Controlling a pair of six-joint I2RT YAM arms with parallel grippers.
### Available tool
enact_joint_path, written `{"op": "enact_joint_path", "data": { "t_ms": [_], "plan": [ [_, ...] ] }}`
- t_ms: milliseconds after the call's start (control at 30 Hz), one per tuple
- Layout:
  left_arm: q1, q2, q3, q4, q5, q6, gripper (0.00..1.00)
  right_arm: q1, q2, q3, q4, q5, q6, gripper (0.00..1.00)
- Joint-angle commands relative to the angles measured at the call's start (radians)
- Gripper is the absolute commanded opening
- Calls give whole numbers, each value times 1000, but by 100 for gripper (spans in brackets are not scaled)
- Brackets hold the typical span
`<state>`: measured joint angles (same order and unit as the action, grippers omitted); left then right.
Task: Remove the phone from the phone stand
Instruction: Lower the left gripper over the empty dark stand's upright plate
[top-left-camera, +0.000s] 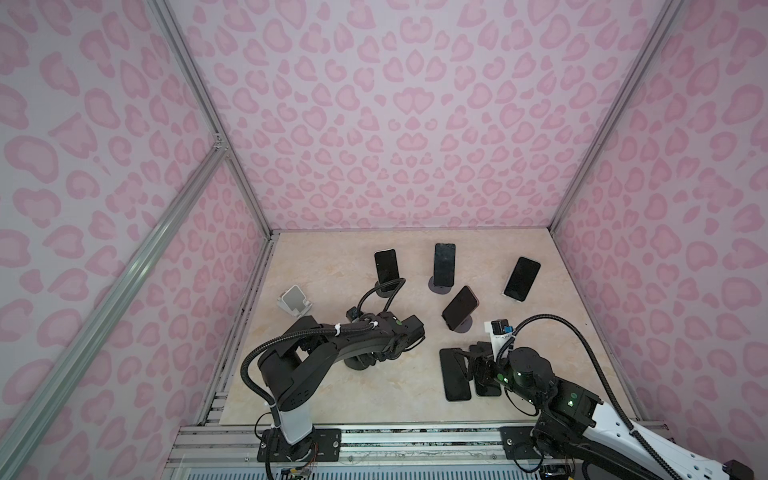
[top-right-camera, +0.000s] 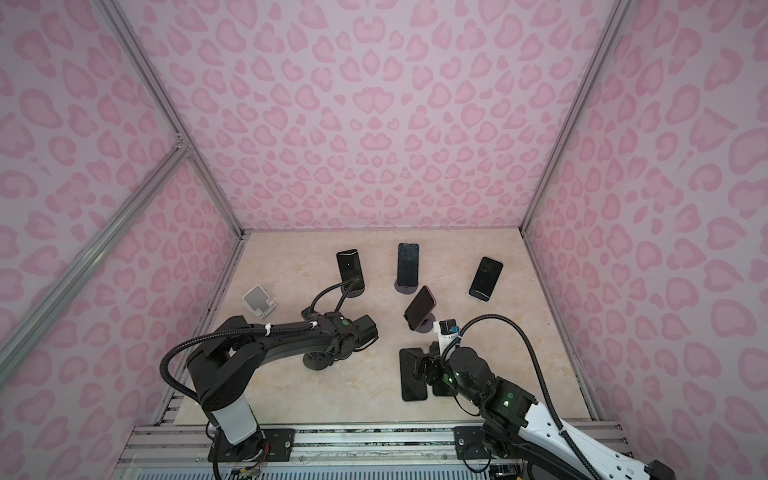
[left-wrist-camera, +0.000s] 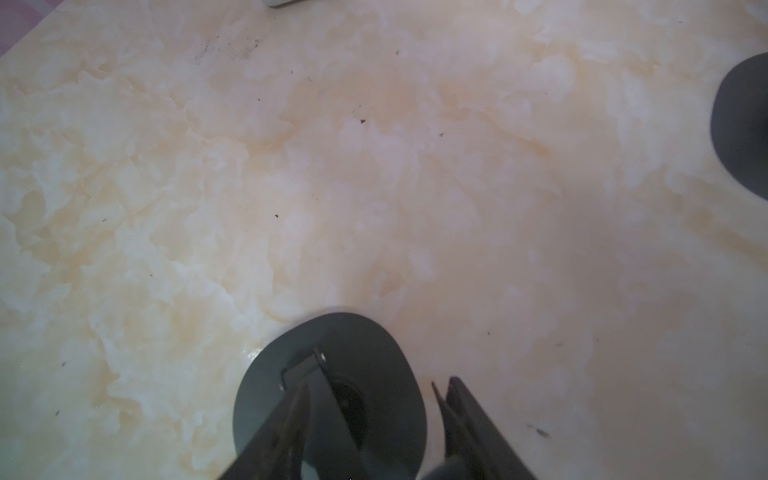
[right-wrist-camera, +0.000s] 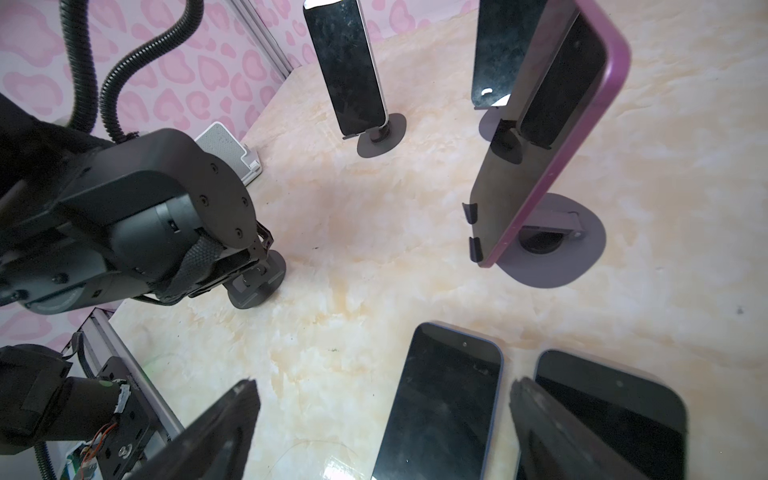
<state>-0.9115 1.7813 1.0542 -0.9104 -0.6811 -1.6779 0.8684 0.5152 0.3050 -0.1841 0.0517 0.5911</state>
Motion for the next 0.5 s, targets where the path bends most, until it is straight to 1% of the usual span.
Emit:
{"op": "enact_joint_path", "data": {
  "t_ms": [0,133,333,467],
  "plan": [
    [0,-14,-16,6,12,61,50,-2,4,5,21,-1,8,96],
    [-1,-45,-37,54,6,129,49,-3,10,9,23,2,17,96],
    [-30,-104,-88,249,0,320,48,-2,32,17,32,1,29,95],
    [-63,-151,-139,379,-19,406,47,-2,44,28,28,2,31,94]
  ]
}}
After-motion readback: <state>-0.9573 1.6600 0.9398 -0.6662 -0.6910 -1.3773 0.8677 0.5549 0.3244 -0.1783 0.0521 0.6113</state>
